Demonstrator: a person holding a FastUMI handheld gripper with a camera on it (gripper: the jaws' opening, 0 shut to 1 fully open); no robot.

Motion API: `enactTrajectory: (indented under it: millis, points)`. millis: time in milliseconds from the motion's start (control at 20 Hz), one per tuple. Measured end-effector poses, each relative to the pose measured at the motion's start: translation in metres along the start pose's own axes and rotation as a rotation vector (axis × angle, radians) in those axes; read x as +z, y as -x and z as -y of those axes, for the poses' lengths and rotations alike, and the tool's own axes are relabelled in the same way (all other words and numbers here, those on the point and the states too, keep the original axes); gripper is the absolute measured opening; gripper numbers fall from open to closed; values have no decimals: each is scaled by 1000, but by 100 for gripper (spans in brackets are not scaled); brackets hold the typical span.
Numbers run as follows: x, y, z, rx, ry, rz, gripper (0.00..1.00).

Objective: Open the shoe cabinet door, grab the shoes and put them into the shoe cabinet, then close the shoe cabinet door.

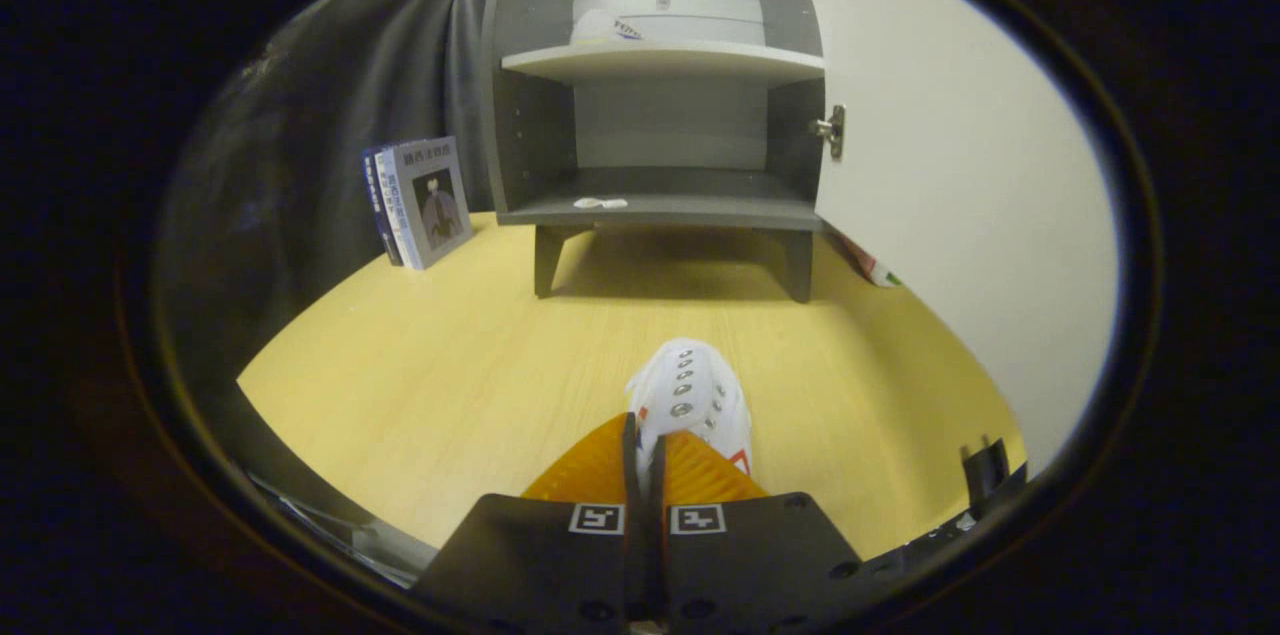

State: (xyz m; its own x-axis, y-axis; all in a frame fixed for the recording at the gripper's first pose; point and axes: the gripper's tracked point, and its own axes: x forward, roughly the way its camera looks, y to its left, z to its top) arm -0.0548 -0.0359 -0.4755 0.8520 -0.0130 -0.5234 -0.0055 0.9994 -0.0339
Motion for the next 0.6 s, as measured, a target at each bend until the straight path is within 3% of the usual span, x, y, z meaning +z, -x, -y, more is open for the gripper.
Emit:
enactTrajectory:
  millis: [600]
  points:
    - [230, 69, 12, 79, 95, 255, 2]
